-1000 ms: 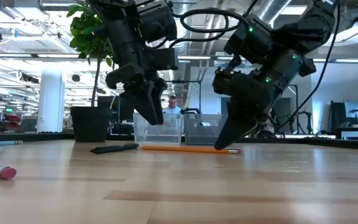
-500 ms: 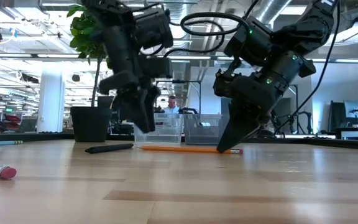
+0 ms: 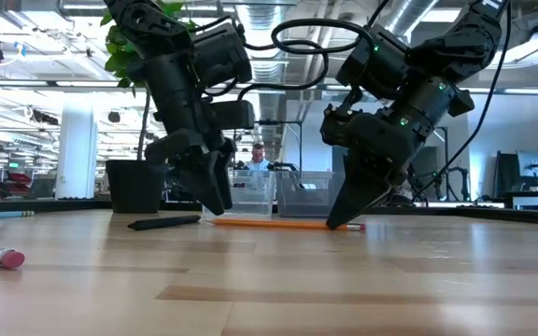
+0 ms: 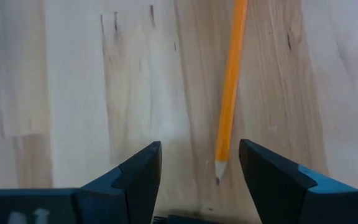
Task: Sort pens & pencils
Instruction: Put the top orange pencil into the transparent bin
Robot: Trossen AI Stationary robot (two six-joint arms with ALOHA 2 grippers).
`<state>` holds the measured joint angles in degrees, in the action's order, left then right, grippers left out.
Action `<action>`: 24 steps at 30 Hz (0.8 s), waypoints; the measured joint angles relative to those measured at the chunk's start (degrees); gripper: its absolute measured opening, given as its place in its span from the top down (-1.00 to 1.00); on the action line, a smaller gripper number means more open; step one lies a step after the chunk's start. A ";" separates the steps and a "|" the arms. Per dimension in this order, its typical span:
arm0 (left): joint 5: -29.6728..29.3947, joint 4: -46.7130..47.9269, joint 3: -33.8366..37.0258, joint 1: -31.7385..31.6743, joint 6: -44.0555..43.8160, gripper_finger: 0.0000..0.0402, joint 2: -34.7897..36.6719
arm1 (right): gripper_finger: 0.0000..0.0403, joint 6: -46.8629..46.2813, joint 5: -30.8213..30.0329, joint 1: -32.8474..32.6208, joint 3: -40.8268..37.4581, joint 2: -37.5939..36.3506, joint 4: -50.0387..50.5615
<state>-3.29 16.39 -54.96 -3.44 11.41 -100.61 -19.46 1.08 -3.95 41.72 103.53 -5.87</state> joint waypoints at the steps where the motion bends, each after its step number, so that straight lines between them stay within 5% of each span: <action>1: -0.01 -0.12 -0.02 0.00 -1.25 -0.04 -0.71 | 0.73 0.00 0.02 0.00 0.13 0.00 0.23; 24: 2.60 2.10 -0.17 -0.20 -5.73 0.02 -4.29 | 0.69 -0.02 0.46 -0.02 0.99 -1.08 3.73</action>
<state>-0.69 18.49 -55.13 -3.64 5.68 -104.90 -19.49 1.54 -3.97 42.71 102.45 -2.14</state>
